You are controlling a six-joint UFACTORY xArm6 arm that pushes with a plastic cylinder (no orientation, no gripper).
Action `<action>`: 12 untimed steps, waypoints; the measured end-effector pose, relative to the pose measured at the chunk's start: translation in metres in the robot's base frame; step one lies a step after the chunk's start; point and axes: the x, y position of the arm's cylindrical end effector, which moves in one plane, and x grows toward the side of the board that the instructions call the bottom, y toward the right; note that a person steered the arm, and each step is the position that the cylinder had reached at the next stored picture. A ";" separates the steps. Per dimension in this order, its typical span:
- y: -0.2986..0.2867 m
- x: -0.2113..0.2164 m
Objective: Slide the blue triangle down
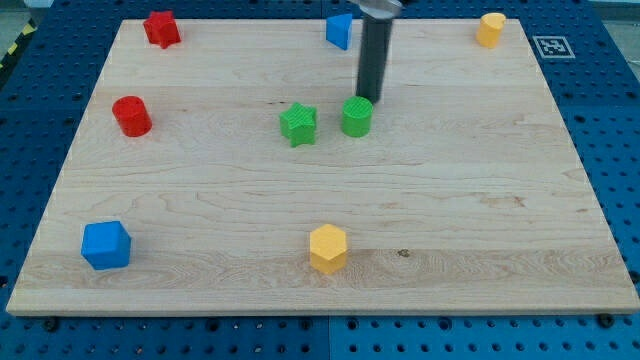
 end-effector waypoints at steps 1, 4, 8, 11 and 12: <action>-0.033 -0.055; -0.051 -0.140; -0.010 -0.099; 0.056 -0.073; 0.070 -0.066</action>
